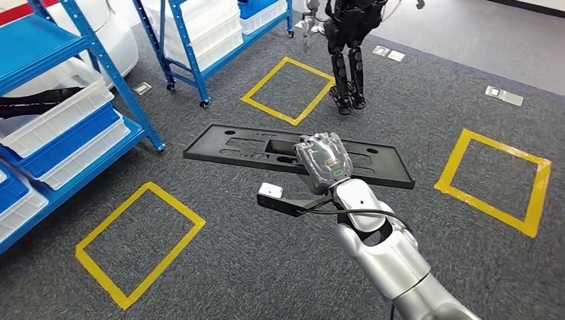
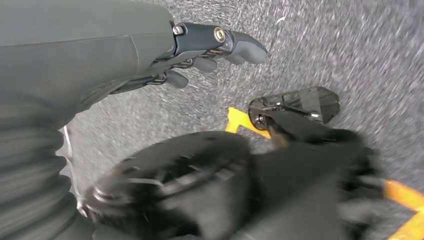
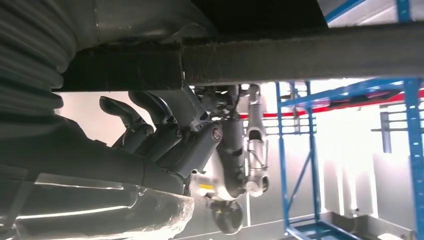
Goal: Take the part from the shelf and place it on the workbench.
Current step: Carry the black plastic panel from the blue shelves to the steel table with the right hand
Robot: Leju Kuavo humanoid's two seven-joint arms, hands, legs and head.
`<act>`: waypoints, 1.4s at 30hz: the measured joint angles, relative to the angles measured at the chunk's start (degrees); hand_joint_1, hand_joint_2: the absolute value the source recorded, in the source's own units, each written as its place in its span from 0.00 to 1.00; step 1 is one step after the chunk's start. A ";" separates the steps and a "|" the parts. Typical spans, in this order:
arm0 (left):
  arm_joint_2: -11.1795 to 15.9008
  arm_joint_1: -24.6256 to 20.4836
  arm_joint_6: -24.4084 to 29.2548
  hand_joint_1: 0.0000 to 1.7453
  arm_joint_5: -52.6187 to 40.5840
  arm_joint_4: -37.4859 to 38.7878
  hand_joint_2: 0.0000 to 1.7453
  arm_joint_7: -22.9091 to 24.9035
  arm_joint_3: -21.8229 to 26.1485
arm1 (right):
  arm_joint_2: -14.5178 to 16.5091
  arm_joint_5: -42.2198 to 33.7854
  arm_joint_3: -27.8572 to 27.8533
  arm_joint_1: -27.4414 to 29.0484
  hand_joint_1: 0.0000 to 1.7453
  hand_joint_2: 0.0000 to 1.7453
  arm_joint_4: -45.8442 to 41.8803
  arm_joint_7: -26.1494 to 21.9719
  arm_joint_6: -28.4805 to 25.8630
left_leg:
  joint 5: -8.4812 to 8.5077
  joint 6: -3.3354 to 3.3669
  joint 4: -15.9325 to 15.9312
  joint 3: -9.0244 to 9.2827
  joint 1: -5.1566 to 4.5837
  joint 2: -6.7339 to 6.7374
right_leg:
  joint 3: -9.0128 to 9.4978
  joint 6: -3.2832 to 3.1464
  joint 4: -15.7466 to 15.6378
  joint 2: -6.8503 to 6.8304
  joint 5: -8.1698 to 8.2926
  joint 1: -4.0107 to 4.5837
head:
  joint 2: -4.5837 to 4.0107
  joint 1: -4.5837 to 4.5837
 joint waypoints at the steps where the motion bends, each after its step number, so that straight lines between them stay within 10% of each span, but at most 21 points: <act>1: 0.08 0.15 -0.10 0.00 -0.14 0.03 1.00 0.09 -0.08 | -0.06 0.26 -0.05 0.42 1.00 1.00 -0.17 0.20 0.02 | -1.64 0.01 3.86 -1.69 -0.01 -0.65 | -0.09 -0.19 0.01 0.68 0.10 0.14 | 0.00 -0.03; 3: 0.19 0.25 -0.15 0.00 -0.32 0.05 1.00 0.16 -0.21 | -0.26 0.59 -0.20 1.39 1.00 1.00 -0.38 0.50 0.02 | -1.85 0.24 6.81 -2.94 -0.03 -1.02 | -0.21 -0.41 0.04 2.12 0.25 0.39 | -0.01 -0.03; 7: 0.40 0.39 0.08 0.00 -0.84 0.14 1.00 0.59 -0.72 | -0.40 1.24 -0.44 2.21 1.00 1.00 -0.89 0.87 0.02 | 4.87 1.89 -6.21 3.64 -0.03 -5.16 | -0.39 -0.12 0.09 5.15 0.70 0.52 | 0.00 0.02; 9: 0.54 0.44 0.08 0.00 -1.07 0.22 1.00 0.78 -1.00 | -0.45 1.60 -0.55 2.38 1.00 1.00 -1.10 1.02 -0.02 | 5.39 2.54 -9.30 5.04 -0.28 -6.76 | -0.94 0.58 0.06 6.46 1.16 0.28 | 0.01 -0.11; 11: 0.53 0.32 -0.03 0.00 -1.26 0.22 1.00 0.89 -1.21 | -0.60 1.86 -0.79 2.76 1.00 1.00 -1.28 1.06 -0.05 | 5.78 2.73 -10.22 5.32 -0.42 -5.15 | -1.58 1.36 -0.03 7.16 1.66 0.15 | 0.00 -0.26; 13: 0.50 0.35 -0.13 0.00 -1.33 0.22 1.00 0.91 -1.36 | -0.78 2.04 -1.07 2.99 1.00 1.00 -1.49 1.09 -0.08 | 6.58 2.88 -11.31 5.63 -0.26 -3.35 | -3.11 1.37 2.12 4.72 0.59 0.46 | 0.00 -0.02; 15: 0.48 0.49 -0.15 0.00 -1.35 0.24 1.00 0.95 -1.45 | -0.88 2.12 -1.25 3.06 1.00 1.00 -1.62 1.12 -0.08 | 6.91 2.96 -11.74 5.66 -0.33 -1.52 | -6.28 0.93 8.68 1.41 -2.58 0.50 | 0.00 0.30; 18: 0.51 0.55 -0.15 0.00 -1.37 0.27 1.00 1.01 -1.48 | -1.09 2.13 -1.33 3.59 1.00 1.00 -1.63 1.14 -0.08 | 6.90 2.82 -11.69 5.52 -0.44 1.28 | -9.21 1.90 16.24 0.21 -5.19 -0.41 | 0.01 0.49; 22: 0.85 0.48 -0.14 0.00 -1.39 0.27 1.00 1.05 -1.53 | -1.35 2.14 -1.45 3.93 1.00 1.00 -1.66 1.14 -0.08 | 5.99 1.20 -10.53 5.30 -0.24 4.11 | -1.82 4.60 4.10 -3.04 -1.58 -1.71 | 0.01 0.55; 26: 0.90 0.31 -0.04 0.00 -1.65 0.27 1.00 1.05 -1.61 | -1.37 2.40 -1.76 3.99 1.00 1.00 -1.69 1.28 -0.10 | 5.53 -0.22 -9.63 5.14 -0.09 5.68 | -1.08 2.93 2.36 -2.27 -1.23 -1.24 | 0.00 -0.13; 29: 0.72 0.29 0.33 0.00 -1.98 0.27 1.00 1.05 -1.61 | -1.36 2.51 -1.90 3.77 1.00 1.00 -1.62 1.29 -0.32 | 2.14 -0.45 -5.41 3.40 0.58 2.49 | -1.38 1.79 2.28 -0.50 -0.85 -0.86 | 0.01 -0.34; 33: 0.52 -0.08 0.68 0.00 -2.57 0.27 1.00 1.22 -1.63 | -1.37 2.53 -2.05 3.76 1.00 1.00 -1.11 1.30 -1.10 | -2.67 1.21 6.87 -2.55 -0.41 -0.87 | -1.80 0.74 2.28 2.16 -0.39 0.65 | 0.01 -0.61; 38: 0.78 -0.97 1.09 0.00 -4.14 0.26 1.00 2.55 -2.29 | -1.37 3.02 -2.27 4.08 1.00 1.00 -0.89 1.67 -1.84 | 5.29 5.75 -5.86 3.09 -3.39 -5.63 | -1.99 -0.16 2.04 6.22 0.48 1.22 | 0.01 -0.49; 42: 0.92 -2.43 1.06 0.00 -4.83 0.16 1.00 3.70 -2.67 | -1.37 3.81 -2.60 4.80 1.00 1.00 -0.95 2.39 -2.13 | 6.64 6.57 -10.47 4.93 -3.64 -4.60 | -2.57 0.56 0.78 7.68 1.87 0.84 | 0.00 -0.89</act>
